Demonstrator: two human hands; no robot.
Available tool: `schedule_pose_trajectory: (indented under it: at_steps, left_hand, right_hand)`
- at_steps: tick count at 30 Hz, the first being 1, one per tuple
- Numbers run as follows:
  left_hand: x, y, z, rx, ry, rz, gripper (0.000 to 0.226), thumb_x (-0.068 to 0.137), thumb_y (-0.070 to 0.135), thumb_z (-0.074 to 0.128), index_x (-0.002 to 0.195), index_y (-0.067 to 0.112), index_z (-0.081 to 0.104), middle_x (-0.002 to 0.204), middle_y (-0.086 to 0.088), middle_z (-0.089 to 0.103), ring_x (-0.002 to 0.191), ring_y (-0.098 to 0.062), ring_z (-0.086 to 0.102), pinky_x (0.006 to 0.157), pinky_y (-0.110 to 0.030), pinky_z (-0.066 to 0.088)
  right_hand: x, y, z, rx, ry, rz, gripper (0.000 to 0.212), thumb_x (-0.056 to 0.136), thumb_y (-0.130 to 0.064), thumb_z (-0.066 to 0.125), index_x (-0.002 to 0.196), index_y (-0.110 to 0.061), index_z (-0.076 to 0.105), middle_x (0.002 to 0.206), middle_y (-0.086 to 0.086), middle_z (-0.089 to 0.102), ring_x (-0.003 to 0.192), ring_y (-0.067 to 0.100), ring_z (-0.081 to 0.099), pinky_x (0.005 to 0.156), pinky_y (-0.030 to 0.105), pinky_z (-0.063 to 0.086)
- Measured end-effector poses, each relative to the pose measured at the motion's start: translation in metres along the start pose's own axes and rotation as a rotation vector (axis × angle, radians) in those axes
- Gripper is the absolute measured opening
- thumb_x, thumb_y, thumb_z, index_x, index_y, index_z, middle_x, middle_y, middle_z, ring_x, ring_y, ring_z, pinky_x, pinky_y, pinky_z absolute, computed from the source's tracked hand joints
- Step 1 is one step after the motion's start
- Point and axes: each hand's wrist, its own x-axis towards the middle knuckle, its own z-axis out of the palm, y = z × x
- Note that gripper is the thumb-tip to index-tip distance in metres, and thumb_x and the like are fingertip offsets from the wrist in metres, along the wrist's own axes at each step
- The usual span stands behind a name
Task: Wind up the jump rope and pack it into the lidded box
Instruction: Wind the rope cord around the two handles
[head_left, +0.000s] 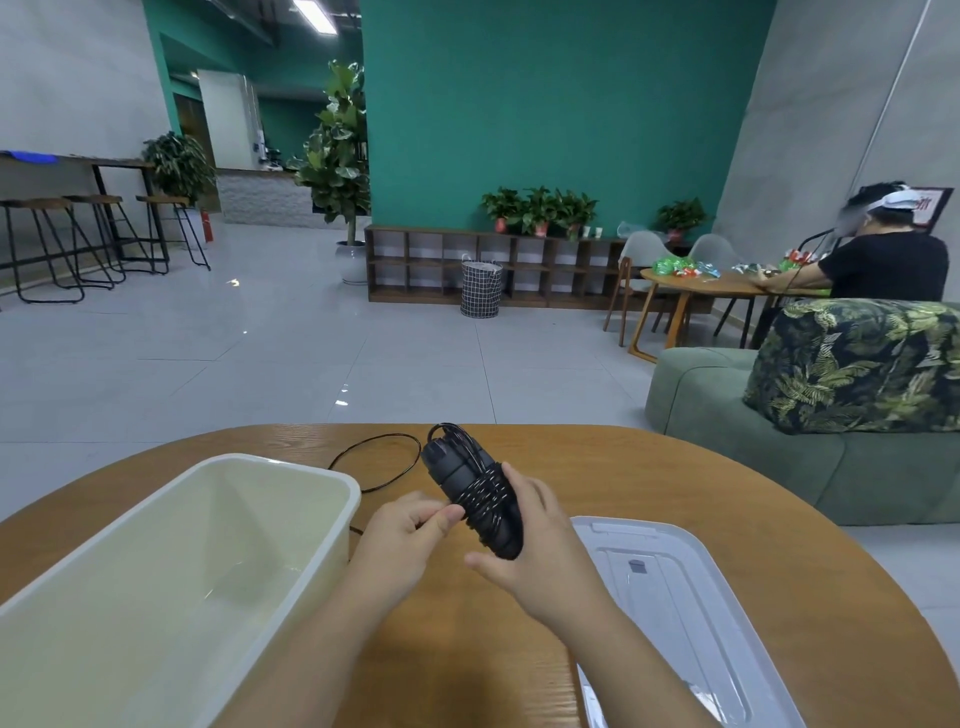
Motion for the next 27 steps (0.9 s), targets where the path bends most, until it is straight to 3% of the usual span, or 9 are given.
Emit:
schedule_pose_trajectory:
  at_steps: [4,9,15,18,22,25,27]
  left_hand:
    - [0.003,-0.012,-0.006,0.022,-0.001,-0.023,0.035,0.086,0.031,0.059,0.057,0.011,0.056,0.065,-0.001,0.047,0.055,-0.006,0.042,0.063,-0.033,0.037]
    - [0.005,-0.025,-0.022,0.095,-0.052,-0.03,0.027,0.086,0.034,0.058,0.064,0.021,0.066,0.069,-0.008,0.052,0.065,-0.015,0.051,0.069,-0.034,0.037]
    - [0.015,-0.041,-0.043,0.252,-0.111,-0.046,0.029,0.072,0.059,0.051,0.054,0.037,0.061,0.073,0.026,0.058,0.082,-0.009,0.051,0.096,-0.052,0.032]
    - [0.017,-0.043,-0.048,0.243,-0.125,-0.056,0.029,0.072,0.058,0.055,0.05,0.039,0.06,0.07,0.028,0.06,0.074,-0.005,0.052,0.088,-0.044,0.037]
    - [0.013,-0.041,-0.043,0.153,-0.116,-0.053,0.042,0.086,0.024,0.061,0.044,0.023,0.059,0.06,0.023,0.058,0.058,-0.001,0.054,0.071,-0.029,0.035]
    - [0.011,-0.037,-0.036,0.088,-0.093,-0.051,0.042,0.087,0.029,0.057,0.053,0.006,0.059,0.057,0.014,0.054,0.052,-0.004,0.048,0.064,-0.033,0.04]
    - [0.011,-0.033,-0.032,0.046,-0.087,-0.052,0.033,0.089,0.028,0.055,0.061,0.011,0.063,0.06,0.012,0.049,0.053,-0.002,0.044,0.064,-0.03,0.04]
  right_hand:
    - [0.005,-0.004,0.013,-0.186,0.049,-0.013,0.087,0.077,-0.024,0.065,0.148,-0.031,0.015,0.141,-0.005,0.036,0.122,0.017,0.042,0.093,0.027,0.041]
    - [0.012,-0.008,0.022,-0.189,-0.002,-0.015,0.084,0.078,-0.022,0.061,0.148,-0.031,0.016,0.139,-0.005,0.039,0.119,0.018,0.044,0.094,0.03,0.042]
    - [0.02,-0.013,0.037,-0.195,-0.044,-0.019,0.083,0.079,-0.023,0.06,0.148,-0.032,0.017,0.142,-0.006,0.037,0.122,0.018,0.042,0.095,0.029,0.041]
    - [0.021,-0.015,0.043,-0.165,-0.05,-0.006,0.082,0.078,-0.023,0.059,0.148,-0.033,0.018,0.141,-0.007,0.038,0.122,0.017,0.041,0.094,0.028,0.041]
    - [0.022,-0.015,0.042,-0.083,-0.051,0.023,0.08,0.075,-0.021,0.058,0.146,-0.033,0.023,0.137,-0.006,0.042,0.12,0.017,0.043,0.094,0.026,0.039]
    - [0.021,-0.013,0.039,0.015,-0.039,0.068,0.08,0.071,-0.021,0.058,0.145,-0.033,0.03,0.13,-0.007,0.047,0.117,0.016,0.048,0.094,0.027,0.041]
    - [0.021,-0.011,0.036,0.111,-0.018,0.112,0.08,0.066,-0.023,0.057,0.142,-0.033,0.035,0.125,-0.008,0.051,0.114,0.014,0.052,0.095,0.029,0.044]
